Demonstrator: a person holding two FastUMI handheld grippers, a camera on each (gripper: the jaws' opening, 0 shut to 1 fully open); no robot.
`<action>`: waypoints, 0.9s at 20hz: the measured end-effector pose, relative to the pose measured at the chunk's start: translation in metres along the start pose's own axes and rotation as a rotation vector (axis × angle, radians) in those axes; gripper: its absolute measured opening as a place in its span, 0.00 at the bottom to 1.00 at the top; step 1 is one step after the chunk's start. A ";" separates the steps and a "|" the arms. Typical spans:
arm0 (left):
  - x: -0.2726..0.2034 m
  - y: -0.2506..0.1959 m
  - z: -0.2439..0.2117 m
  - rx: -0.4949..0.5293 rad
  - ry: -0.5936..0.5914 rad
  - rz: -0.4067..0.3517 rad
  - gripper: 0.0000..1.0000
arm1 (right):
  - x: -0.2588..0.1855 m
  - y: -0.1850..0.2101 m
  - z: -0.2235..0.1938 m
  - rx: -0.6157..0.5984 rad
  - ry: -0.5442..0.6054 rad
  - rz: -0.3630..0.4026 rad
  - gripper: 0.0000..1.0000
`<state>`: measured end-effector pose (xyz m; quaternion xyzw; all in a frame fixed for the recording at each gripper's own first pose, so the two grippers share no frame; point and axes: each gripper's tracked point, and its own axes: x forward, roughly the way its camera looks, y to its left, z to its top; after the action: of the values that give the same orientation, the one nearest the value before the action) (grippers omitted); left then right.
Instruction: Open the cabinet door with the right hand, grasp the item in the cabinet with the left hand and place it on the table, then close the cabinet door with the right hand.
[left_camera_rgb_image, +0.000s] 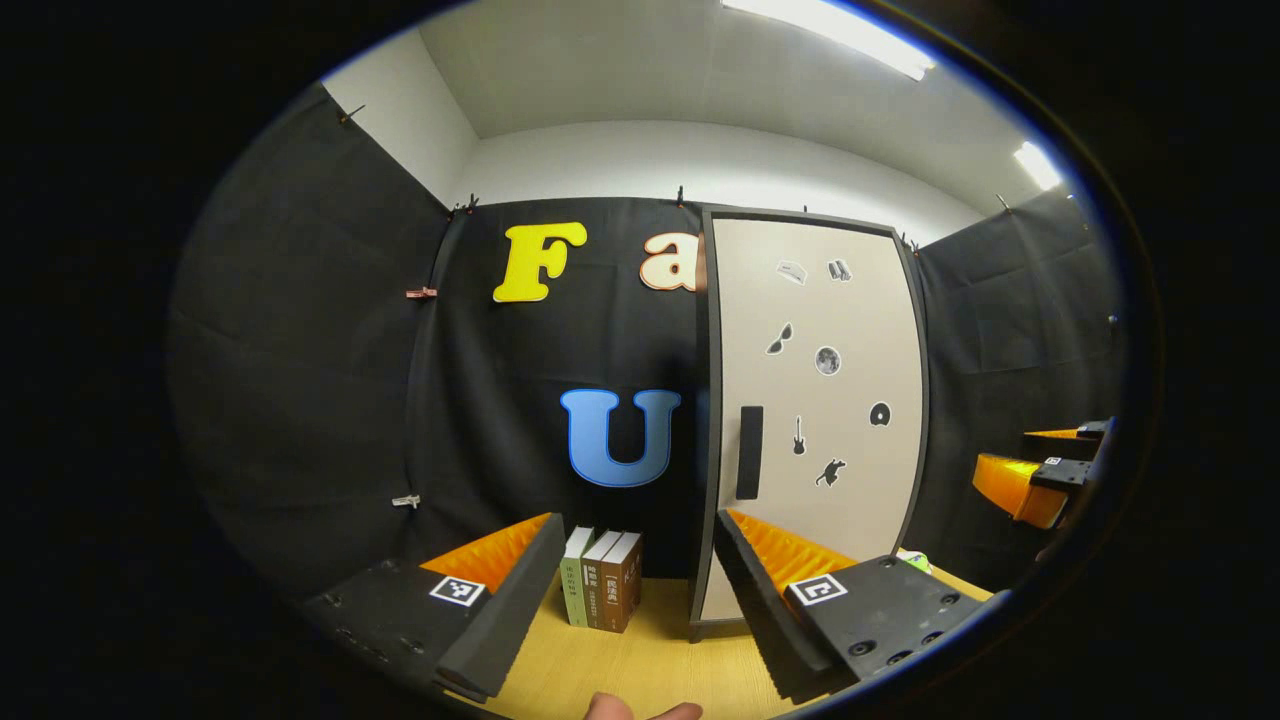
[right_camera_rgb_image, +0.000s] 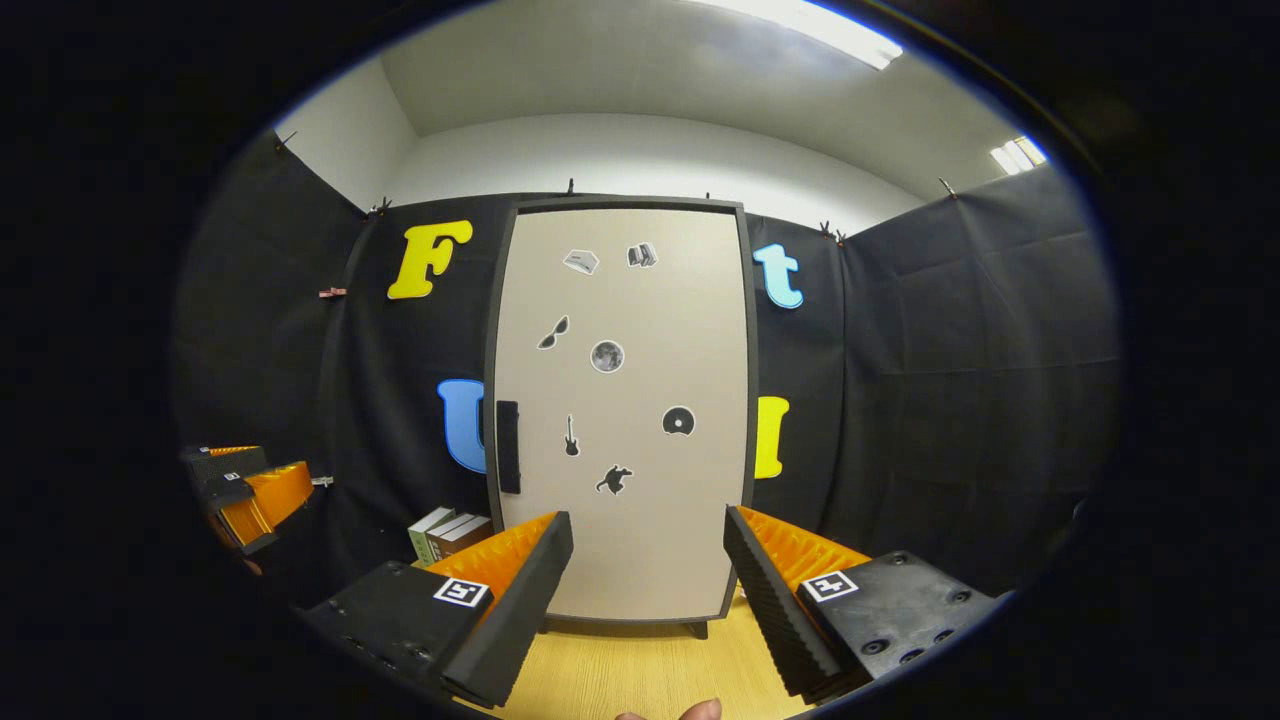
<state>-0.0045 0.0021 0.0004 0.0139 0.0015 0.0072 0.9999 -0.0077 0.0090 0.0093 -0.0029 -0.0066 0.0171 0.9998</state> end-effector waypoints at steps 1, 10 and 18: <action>0.001 0.001 -0.001 -0.001 0.001 0.001 0.95 | 0.001 0.002 0.000 -0.005 0.000 0.004 0.97; 0.001 0.019 -0.007 -0.019 0.017 0.000 0.95 | 0.043 0.059 0.003 0.014 0.003 0.071 0.97; 0.008 0.050 -0.017 -0.042 0.033 0.034 0.94 | 0.137 0.127 0.000 0.117 0.017 0.117 0.97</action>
<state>0.0024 0.0522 -0.0150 -0.0074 0.0176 0.0247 0.9995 0.1245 0.1407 0.0105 0.0550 0.0031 0.0756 0.9956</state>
